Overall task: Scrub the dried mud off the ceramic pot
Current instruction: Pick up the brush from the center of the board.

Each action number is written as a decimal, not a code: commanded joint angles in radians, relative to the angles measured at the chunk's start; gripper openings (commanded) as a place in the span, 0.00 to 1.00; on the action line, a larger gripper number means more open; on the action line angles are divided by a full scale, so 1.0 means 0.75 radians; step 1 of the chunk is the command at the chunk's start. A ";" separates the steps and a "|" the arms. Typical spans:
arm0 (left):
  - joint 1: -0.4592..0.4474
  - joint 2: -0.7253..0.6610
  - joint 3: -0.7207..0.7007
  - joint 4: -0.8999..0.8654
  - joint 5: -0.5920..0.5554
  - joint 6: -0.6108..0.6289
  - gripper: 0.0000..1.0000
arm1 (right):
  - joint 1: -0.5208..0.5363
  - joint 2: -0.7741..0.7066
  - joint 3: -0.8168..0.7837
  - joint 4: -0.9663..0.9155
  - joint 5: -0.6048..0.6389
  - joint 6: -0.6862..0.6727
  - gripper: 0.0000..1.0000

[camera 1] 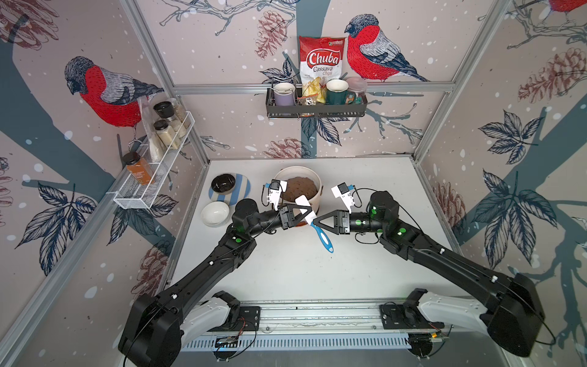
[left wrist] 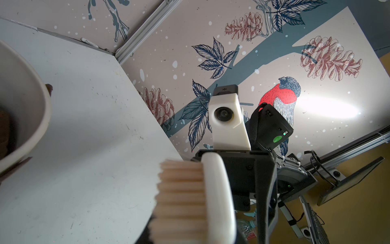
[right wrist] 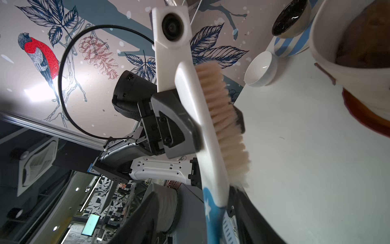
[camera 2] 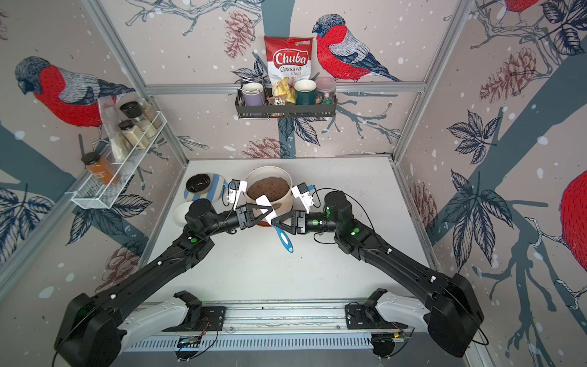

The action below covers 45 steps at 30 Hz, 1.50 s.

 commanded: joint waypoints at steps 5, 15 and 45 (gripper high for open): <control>0.003 -0.014 -0.012 0.040 -0.058 0.044 0.24 | 0.044 0.029 0.009 0.116 -0.076 0.056 0.52; 0.003 0.012 -0.079 0.231 -0.049 -0.028 0.23 | 0.049 0.025 0.005 0.198 -0.021 0.108 0.39; 0.079 -0.041 -0.099 0.054 -0.142 -0.009 0.98 | 0.156 0.051 0.363 -1.070 0.703 -0.813 0.00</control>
